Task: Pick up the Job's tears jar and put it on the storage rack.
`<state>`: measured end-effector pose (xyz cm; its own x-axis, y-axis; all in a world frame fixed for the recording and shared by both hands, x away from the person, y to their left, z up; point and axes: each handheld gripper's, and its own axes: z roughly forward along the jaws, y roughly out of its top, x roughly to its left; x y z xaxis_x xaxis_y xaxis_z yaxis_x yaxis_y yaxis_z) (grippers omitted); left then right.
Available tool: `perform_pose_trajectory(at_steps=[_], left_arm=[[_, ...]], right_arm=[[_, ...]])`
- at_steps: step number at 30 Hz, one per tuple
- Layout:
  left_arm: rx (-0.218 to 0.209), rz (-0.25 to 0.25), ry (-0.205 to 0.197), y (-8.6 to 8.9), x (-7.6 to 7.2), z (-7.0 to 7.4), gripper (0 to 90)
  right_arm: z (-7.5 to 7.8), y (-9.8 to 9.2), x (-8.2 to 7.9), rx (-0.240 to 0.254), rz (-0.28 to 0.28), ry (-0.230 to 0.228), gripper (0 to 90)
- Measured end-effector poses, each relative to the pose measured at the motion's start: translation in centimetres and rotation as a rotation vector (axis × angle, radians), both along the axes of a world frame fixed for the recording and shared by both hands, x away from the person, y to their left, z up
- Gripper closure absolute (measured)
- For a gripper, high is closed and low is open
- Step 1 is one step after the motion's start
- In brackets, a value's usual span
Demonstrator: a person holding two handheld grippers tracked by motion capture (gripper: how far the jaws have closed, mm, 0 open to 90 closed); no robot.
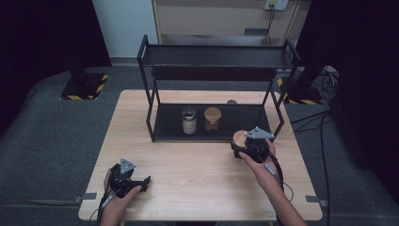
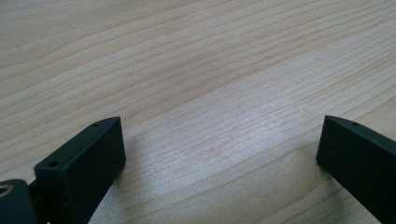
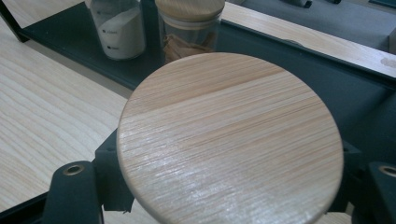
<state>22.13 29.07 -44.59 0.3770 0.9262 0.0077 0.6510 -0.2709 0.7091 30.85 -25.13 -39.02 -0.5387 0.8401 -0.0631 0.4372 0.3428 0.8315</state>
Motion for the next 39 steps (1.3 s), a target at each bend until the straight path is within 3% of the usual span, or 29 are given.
perform_pose_trajectory(at_steps=[28,39], left_arm=[[0.0,-0.001,0.0,0.0,0.0,0.0,0.0],[0.0,-0.001,0.0,0.0,0.0,0.0,0.0]], right_arm=[[1.7,0.4,1.9,-0.004,0.0,-0.014,25.7],[1.7,0.6,2.4,0.006,0.002,-0.008,25.7]])
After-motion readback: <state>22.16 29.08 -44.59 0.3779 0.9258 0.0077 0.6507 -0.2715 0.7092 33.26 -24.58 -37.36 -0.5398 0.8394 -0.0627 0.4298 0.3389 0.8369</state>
